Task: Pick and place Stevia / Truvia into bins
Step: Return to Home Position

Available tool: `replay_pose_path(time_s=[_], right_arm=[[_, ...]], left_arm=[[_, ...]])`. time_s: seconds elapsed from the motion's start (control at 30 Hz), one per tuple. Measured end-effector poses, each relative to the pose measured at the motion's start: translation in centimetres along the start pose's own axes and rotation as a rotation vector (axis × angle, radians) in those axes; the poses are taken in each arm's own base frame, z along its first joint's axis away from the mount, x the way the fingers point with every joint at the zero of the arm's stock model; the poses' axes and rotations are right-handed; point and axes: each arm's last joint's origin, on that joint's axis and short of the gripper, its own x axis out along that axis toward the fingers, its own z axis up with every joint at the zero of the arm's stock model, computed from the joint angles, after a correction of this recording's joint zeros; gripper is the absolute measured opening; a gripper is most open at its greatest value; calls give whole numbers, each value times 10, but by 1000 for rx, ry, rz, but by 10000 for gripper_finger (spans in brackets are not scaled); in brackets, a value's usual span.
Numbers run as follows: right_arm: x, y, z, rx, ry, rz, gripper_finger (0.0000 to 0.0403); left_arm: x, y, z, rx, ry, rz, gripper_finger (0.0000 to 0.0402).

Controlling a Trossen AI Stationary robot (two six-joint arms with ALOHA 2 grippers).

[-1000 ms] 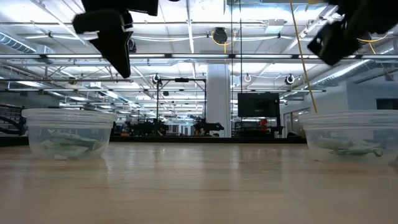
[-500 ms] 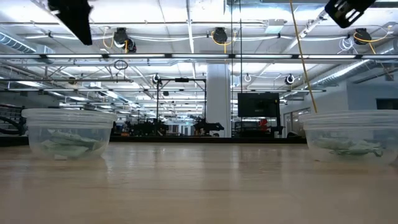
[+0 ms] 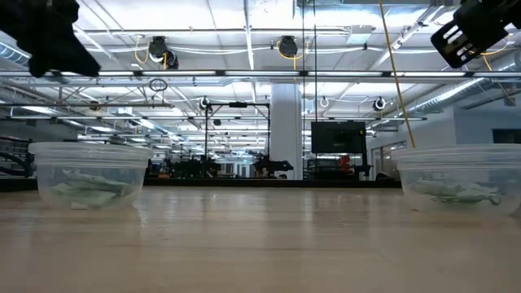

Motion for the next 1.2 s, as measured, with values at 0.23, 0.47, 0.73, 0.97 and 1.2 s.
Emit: replay_pose_path(time_s=[0.23,0.47,0.73,0.97,1.2], right_arm=[[-31,6,5,-121,-139,158,171],[-68,8,3,-201,-291,196,171],[-91,6,-8,-187,-387,229,171],[-85,5,-14,-244,-358,270,171],[-84,6,-12,-327,-419,290,171]], left_arm=[[21,-16,-16,-14,-247,-336,93],[19,-10,-15,41,-304,-374,93],[-33,27,14,45,-432,-393,93],[-54,42,26,62,-439,-353,93],[-39,32,18,66,-439,-384,93]])
